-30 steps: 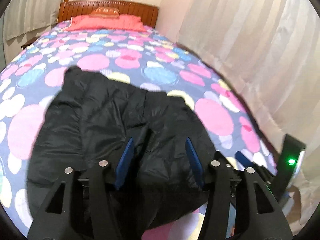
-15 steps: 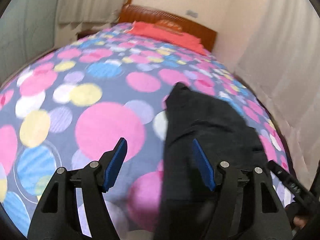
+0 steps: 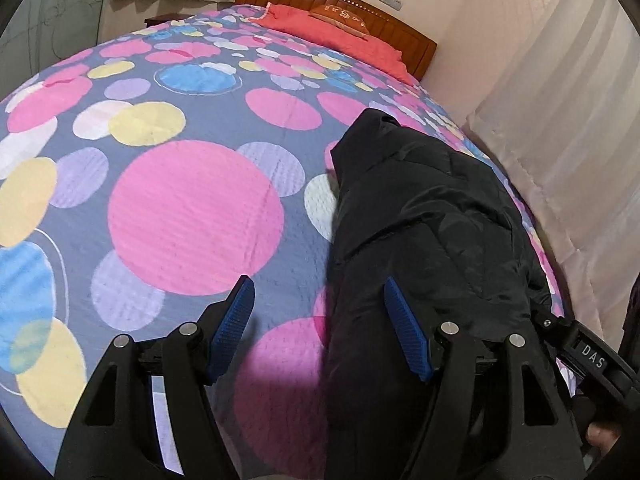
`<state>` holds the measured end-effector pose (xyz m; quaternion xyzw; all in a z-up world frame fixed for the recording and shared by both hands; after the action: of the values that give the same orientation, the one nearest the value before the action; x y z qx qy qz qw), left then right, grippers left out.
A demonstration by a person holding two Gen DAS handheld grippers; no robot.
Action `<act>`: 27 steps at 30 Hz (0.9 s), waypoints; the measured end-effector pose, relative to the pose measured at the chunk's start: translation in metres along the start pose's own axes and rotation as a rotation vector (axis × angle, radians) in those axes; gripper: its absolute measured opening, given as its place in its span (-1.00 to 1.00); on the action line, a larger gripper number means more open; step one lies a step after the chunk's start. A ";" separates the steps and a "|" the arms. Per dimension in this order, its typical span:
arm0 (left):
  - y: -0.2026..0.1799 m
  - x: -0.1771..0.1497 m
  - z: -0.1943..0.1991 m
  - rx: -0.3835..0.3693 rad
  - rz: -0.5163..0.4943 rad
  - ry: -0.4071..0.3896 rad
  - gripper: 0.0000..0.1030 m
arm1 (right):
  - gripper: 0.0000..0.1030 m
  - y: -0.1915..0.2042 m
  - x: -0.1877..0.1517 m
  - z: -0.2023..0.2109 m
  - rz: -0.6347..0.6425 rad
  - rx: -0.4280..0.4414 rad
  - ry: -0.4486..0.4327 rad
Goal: Fold large clothes
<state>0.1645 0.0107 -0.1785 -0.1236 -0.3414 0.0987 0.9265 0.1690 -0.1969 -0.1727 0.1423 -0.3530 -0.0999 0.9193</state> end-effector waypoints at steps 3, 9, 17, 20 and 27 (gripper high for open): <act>-0.006 -0.004 -0.003 -0.017 -0.001 -0.001 0.30 | -0.52 0.008 -0.005 -0.008 0.041 0.008 0.026; -0.020 0.005 0.006 -0.025 -0.058 -0.017 0.26 | -0.87 0.002 0.011 0.013 0.109 -0.023 -0.045; -0.084 0.008 0.016 -0.130 -0.172 -0.031 0.29 | -0.89 -0.069 0.045 0.042 0.126 -0.160 -0.099; -0.112 -0.005 0.003 -0.148 -0.226 0.010 0.29 | -0.89 -0.093 0.041 0.033 0.113 -0.175 -0.069; -0.143 -0.032 -0.032 -0.087 -0.336 0.046 0.33 | -0.86 -0.129 0.015 -0.007 0.106 -0.165 0.007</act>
<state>0.1754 -0.1385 -0.1790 -0.1069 -0.3398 -0.0752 0.9314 0.1739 -0.3205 -0.2117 0.0477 -0.3475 -0.0792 0.9331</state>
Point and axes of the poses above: each gripper's, at about its wrist camera, not at the fingertips, and z roughly against the way its jaws point, y to its left, x to its top, the point moved 10 cm from there along -z, roughly the way its jaws point, and after that the axes turned 8 degrees about x, right-handed, at the moved point
